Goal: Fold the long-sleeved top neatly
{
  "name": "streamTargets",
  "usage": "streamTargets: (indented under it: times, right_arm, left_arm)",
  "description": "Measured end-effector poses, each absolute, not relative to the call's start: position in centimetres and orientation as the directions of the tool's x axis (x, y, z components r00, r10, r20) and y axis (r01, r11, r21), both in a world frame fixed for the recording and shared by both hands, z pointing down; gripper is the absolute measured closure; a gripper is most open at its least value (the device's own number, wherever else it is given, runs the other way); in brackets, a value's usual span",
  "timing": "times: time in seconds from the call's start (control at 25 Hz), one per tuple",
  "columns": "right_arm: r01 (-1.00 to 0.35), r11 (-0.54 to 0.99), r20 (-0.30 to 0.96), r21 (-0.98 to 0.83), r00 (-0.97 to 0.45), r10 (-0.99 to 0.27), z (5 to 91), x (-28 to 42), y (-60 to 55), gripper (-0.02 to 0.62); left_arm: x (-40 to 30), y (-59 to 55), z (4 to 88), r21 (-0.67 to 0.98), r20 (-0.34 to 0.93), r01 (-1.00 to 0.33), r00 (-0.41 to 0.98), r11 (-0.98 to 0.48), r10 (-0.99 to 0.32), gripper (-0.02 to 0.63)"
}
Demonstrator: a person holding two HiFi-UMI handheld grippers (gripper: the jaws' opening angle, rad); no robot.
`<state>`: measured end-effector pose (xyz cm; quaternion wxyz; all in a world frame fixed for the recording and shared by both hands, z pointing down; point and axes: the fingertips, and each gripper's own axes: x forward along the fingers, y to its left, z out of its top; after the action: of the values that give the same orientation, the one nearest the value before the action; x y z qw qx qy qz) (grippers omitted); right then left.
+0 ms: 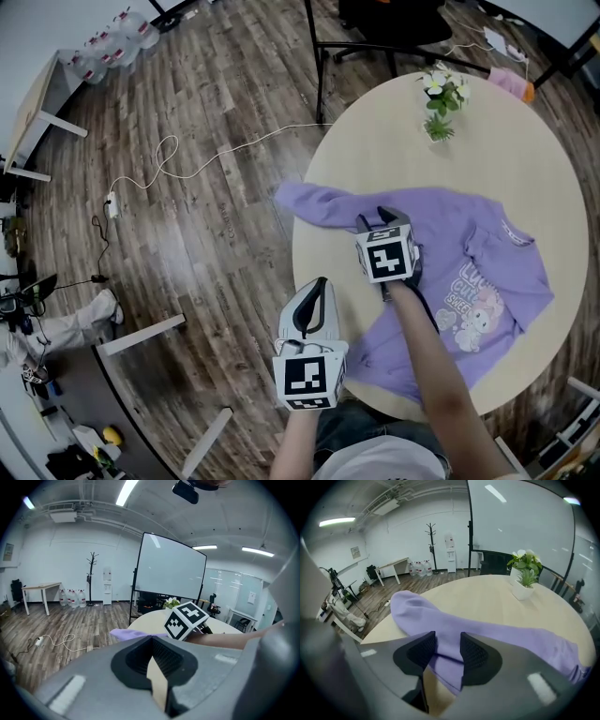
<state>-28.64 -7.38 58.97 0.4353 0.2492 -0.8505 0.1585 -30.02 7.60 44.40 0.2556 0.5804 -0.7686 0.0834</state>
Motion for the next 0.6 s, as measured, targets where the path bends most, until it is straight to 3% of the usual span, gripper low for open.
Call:
streamTargets:
  times: [0.2, 0.36, 0.6]
  right_arm:
    - [-0.574, 0.818, 0.811, -0.025, -0.490, -0.319, 58.9, -28.7, -7.4, 0.431]
    - [-0.581, 0.814, 0.802, 0.006, -0.483, -0.351, 58.8, -28.2, -8.0, 0.544]
    - [-0.601, 0.798, 0.778, -0.047, -0.523, -0.348, 58.2, -27.8, -8.5, 0.551]
  left_arm:
    - [-30.2, 7.5, 44.9, 0.166, 0.495, -0.937, -0.190, 0.307, -0.848, 0.606]
    - [-30.0, 7.5, 45.0, 0.167, 0.500, -0.937, -0.186, 0.306, -0.845, 0.606]
    - [-29.8, 7.2, 44.8, 0.164, 0.496, -0.940, -0.184, 0.299, -0.849, 0.606]
